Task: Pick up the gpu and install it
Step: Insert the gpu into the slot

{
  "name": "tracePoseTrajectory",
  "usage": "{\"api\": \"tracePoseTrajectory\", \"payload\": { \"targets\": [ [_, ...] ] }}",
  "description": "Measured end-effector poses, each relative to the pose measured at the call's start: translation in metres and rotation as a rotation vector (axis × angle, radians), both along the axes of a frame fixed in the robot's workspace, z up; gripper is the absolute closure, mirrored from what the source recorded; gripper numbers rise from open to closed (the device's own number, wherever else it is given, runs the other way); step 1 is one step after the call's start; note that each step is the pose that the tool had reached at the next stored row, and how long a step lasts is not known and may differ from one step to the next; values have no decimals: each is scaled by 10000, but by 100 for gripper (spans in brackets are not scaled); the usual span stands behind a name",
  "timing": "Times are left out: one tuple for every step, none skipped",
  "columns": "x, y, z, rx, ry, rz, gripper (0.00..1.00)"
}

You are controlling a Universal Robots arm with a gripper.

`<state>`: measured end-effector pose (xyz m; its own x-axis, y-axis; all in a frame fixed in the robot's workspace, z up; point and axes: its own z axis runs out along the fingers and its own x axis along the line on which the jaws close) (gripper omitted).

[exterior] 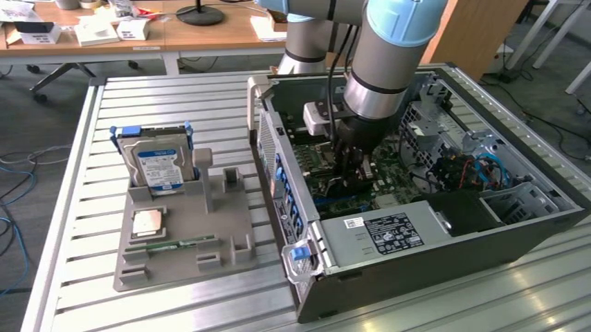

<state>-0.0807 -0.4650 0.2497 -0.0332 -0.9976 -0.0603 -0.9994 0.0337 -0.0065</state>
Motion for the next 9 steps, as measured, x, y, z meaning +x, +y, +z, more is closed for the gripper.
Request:
{"api": "tracePoseTrajectory", "payload": {
  "targets": [
    [0,0,0,0,-1,0,60],
    [0,0,0,0,0,0,60],
    [-1,3,0,0,-1,-1,60],
    [-1,7,0,0,-3,-3,60],
    [-1,9,0,1,-5,-2,60],
    [0,11,0,2,-7,-1,60],
    [0,14,0,2,-9,-1,60],
    [-1,18,0,2,-11,-2,60],
    [-1,22,0,2,-12,-2,60]
  ]
}}
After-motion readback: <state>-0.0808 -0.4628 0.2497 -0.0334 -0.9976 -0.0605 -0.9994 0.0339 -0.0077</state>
